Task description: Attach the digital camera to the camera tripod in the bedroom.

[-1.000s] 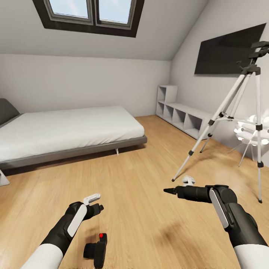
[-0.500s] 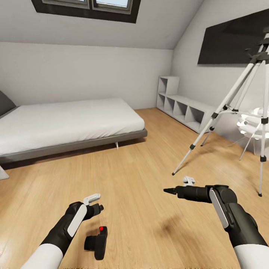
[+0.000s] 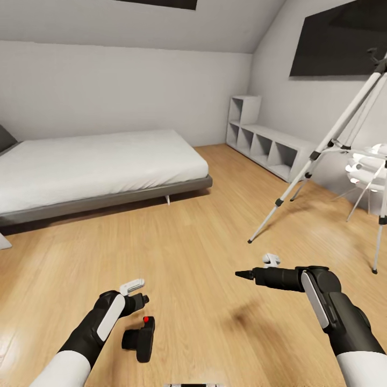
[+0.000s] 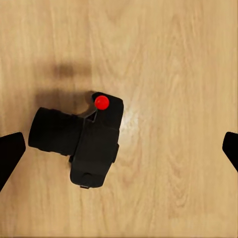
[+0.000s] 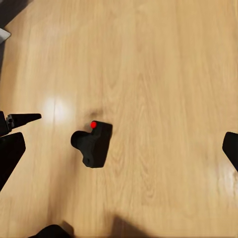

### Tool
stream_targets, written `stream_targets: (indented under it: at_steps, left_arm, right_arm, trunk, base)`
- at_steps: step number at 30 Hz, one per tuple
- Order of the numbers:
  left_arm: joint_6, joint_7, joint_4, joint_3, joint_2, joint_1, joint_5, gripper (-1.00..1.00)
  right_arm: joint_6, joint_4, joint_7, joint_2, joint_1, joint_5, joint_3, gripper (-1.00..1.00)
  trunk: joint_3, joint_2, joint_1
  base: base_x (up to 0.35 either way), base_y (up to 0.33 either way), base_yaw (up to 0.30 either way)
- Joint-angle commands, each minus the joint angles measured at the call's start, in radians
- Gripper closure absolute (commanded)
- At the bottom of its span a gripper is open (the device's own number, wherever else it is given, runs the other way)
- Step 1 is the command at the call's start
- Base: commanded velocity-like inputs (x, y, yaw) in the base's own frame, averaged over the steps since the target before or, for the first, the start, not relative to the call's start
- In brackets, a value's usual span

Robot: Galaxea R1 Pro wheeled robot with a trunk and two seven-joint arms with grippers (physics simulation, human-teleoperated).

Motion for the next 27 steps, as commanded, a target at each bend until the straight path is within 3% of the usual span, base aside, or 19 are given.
stream_targets:
  at_steps: [1,27]
  left_arm:
    - [0.002,0.009,-0.001,-0.004,0.001,0.0,0.011,-1.0]
    - [0.001,0.009,0.0,-0.004,0.001,0.0,0.011,-1.0]
  right_arm:
    - [0.007,0.0,0.001,0.0,-0.001,-0.004,-0.001,-1.0]
    - [0.007,0.0,0.0,0.0,-0.001,-0.005,-0.001,-1.0]
  trunk:
    - [-0.005,-0.001,0.0]
    - [-0.105,-0.007,0.012]
  base:
    - [0.0,0.0,0.0]
    - [0.0,0.0,0.0]
